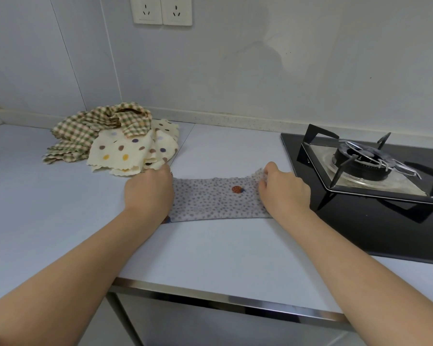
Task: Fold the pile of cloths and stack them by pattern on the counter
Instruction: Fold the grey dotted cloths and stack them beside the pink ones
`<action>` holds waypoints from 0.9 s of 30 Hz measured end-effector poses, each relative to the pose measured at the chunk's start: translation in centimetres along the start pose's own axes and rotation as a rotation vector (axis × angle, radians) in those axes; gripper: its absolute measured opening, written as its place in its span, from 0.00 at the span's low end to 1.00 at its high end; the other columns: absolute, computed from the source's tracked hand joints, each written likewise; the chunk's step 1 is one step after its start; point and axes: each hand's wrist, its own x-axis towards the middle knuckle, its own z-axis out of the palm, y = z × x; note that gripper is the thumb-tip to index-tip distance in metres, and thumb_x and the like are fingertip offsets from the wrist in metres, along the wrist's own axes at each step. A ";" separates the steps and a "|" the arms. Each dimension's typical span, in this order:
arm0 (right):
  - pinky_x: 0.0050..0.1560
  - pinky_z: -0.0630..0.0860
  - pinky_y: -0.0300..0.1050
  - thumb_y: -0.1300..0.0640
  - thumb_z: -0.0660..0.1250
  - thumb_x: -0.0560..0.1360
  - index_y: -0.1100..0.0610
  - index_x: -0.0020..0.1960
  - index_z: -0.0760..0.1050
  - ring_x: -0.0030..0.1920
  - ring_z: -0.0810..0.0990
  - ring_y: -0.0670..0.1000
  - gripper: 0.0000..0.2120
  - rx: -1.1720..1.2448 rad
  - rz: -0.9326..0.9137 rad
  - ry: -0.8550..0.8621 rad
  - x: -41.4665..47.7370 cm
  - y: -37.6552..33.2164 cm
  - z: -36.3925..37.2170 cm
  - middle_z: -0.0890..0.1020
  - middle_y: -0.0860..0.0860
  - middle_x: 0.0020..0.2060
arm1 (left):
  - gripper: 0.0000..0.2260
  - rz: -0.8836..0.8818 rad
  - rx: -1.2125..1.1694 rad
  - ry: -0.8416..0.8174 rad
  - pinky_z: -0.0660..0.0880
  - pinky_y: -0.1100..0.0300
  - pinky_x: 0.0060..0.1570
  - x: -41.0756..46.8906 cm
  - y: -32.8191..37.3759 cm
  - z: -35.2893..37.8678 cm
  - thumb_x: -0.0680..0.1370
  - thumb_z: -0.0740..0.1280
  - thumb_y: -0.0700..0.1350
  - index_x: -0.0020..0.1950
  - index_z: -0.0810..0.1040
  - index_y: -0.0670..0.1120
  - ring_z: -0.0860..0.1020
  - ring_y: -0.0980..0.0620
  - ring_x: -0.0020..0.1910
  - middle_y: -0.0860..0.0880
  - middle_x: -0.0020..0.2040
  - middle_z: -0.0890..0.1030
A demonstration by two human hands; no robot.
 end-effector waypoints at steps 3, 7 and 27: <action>0.38 0.68 0.47 0.53 0.59 0.80 0.54 0.66 0.64 0.44 0.74 0.55 0.15 -0.047 -0.037 0.042 -0.2 0.0 -0.5 0.76 0.52 0.47 | 0.07 0.017 0.068 0.024 0.54 0.61 0.25 0.0 0.0 -0.9 0.76 0.63 0.36 0.52 0.70 0.44 0.68 0.51 0.31 0.48 0.40 0.71; 0.56 0.71 0.51 0.60 0.60 0.79 0.58 0.68 0.70 0.58 0.74 0.57 0.17 0.146 -0.262 0.164 -0.4 -0.3 -0.5 0.75 0.55 0.60 | 0.12 0.394 -0.203 0.152 0.75 0.49 0.43 0.1 0.3 -0.3 0.73 0.68 0.36 0.57 0.78 0.40 0.79 0.40 0.48 0.42 0.54 0.79; 0.59 0.66 0.48 0.55 0.55 0.81 0.53 0.62 0.75 0.59 0.75 0.52 0.15 0.219 -0.364 -0.052 -1.7 -1.5 -0.5 0.79 0.49 0.57 | 0.16 0.151 -0.175 -0.072 0.64 0.58 0.39 -0.5 1.4 -3.6 0.80 0.58 0.57 0.51 0.77 0.47 0.72 0.50 0.37 0.52 0.35 0.76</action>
